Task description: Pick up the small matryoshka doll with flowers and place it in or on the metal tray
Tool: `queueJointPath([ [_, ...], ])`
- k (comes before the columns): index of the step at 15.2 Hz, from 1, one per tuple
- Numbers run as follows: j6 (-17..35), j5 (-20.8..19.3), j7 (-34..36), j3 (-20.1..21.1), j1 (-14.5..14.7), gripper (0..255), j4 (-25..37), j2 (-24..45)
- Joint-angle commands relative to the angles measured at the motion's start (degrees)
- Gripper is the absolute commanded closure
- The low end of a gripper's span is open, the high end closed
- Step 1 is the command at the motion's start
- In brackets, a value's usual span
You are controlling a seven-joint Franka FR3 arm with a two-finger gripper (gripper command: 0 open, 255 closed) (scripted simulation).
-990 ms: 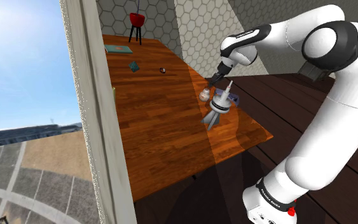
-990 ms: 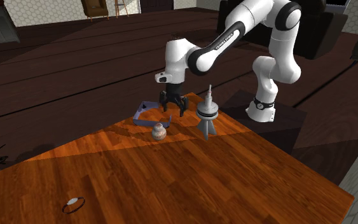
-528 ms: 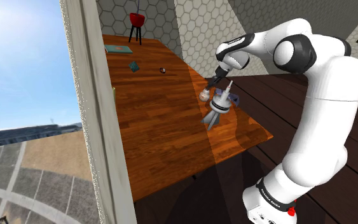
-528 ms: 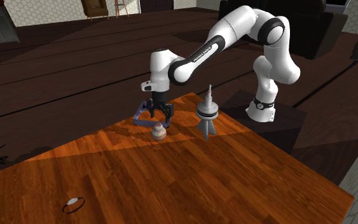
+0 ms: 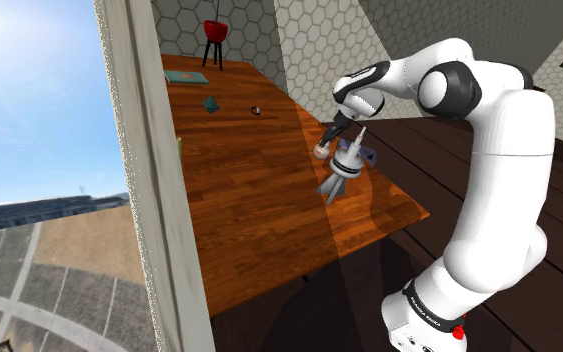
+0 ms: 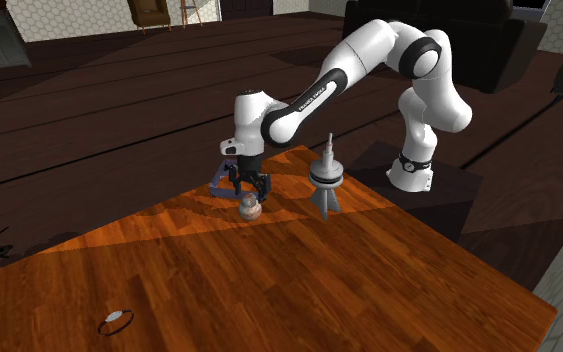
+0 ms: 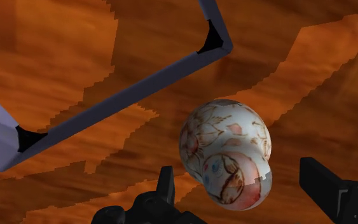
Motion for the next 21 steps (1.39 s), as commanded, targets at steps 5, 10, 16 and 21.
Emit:
queueJointPath([
  [5, 0.2, 0.1, -0.1, 0.1, 0.0, 0, 0.0, 0.2],
  [10, 0.2, 0.1, -0.1, 0.1, 0.0, 255, 0.0, 0.2],
  [16, 0.2, 0.1, -0.1, 0.1, 0.0, 255, 0.0, 0.2],
  [21, -1.8, -1.0, 1.0, -0.6, 0.4, 255, 0.4, -1.6],
])
